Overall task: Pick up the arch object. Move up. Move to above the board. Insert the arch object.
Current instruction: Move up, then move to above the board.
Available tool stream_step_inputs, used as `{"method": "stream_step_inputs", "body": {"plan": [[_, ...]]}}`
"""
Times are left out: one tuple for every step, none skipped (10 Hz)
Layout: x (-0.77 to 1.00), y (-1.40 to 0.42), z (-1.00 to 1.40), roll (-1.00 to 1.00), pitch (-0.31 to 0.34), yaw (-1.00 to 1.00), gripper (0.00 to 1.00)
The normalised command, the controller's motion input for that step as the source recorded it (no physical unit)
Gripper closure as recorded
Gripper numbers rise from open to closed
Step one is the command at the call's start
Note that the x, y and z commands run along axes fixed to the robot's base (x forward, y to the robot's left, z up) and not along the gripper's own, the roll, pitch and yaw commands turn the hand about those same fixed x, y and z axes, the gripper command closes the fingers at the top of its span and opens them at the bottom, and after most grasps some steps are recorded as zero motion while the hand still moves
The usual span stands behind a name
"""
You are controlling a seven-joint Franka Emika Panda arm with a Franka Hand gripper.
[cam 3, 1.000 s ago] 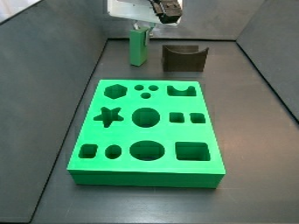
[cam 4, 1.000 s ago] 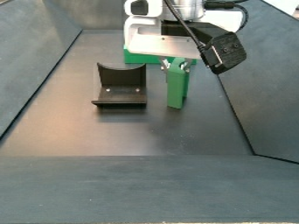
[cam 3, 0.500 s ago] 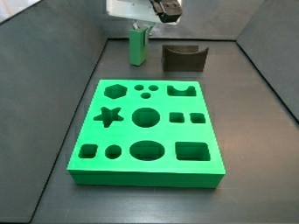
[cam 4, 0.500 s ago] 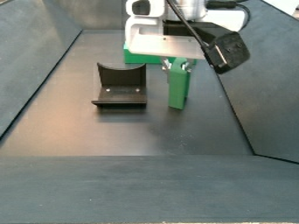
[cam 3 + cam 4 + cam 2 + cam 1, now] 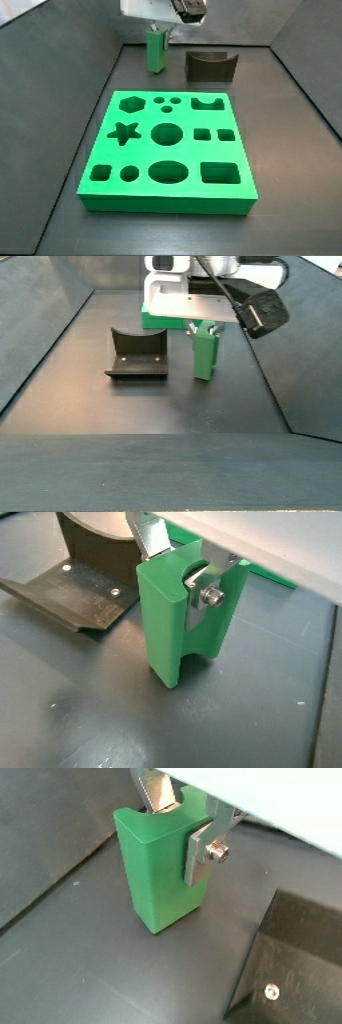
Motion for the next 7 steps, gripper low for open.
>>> {"method": "stream_step_inputs", "body": {"plan": [[0.05,-0.07,0.8,-0.01,0.001,0.01,1.0],[0.04,-0.06,0.64,-0.02,0.018,0.02,1.0],[0.02,-0.03,0.43,-0.02,0.03,0.03,1.0],[0.01,-0.03,0.26,-0.03,0.034,0.03,1.0],[-0.06,-0.06,1.0,-0.04,-0.578,-0.2,1.0],[-0.08,-0.06,1.0,-0.05,-0.557,-0.19,1.0],[-0.1,-0.05,1.0,-0.06,-0.49,-0.15,1.0]]}}
